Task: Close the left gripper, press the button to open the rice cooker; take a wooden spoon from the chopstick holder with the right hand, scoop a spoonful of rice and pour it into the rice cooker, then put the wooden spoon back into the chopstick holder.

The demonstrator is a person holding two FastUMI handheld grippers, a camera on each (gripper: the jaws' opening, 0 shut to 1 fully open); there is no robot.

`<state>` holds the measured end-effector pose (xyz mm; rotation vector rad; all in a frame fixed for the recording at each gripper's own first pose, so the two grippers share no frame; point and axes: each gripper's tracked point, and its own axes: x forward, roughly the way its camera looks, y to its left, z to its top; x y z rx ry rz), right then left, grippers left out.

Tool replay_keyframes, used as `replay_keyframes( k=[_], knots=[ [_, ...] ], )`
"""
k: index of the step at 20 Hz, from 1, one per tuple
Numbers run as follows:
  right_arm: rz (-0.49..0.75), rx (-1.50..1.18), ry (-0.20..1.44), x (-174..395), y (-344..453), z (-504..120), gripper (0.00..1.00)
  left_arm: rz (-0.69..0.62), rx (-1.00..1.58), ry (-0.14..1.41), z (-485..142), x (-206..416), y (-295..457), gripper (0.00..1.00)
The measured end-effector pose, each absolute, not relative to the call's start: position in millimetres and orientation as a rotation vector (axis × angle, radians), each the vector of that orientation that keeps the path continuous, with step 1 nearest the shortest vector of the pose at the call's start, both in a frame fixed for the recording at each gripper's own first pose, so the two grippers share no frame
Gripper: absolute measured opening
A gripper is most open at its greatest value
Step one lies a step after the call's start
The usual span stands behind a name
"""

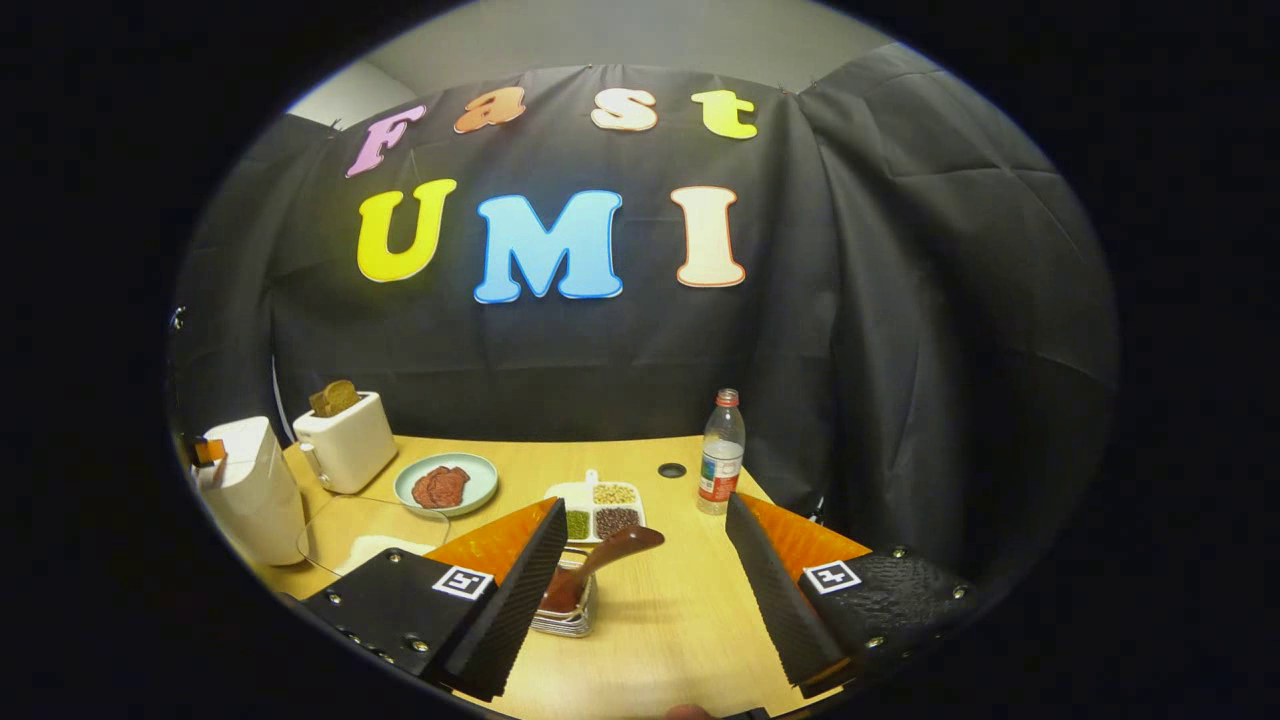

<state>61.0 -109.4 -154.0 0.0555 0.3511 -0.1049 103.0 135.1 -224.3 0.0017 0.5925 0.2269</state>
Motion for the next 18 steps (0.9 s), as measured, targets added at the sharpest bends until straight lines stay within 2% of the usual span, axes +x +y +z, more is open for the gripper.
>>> replay_keyframes(
  k=[5,10,11,18],
  knots=[
    [-0.049,0.042,0.267,59,-85,-109,0.97,0.180,0.089,0.370,-143,115,114,1.00],
    [-0.002,0.057,0.197,49,-55,-73,0.97,0.117,0.119,0.156,-63,93,68,0.98],
    [0.007,0.061,0.183,47,-50,-67,0.97,0.112,0.103,0.124,-54,87,61,1.00],
    [0.059,0.027,0.087,38,-24,-32,0.97,0.042,0.060,-0.001,-9,57,19,0.98]
  ],
)
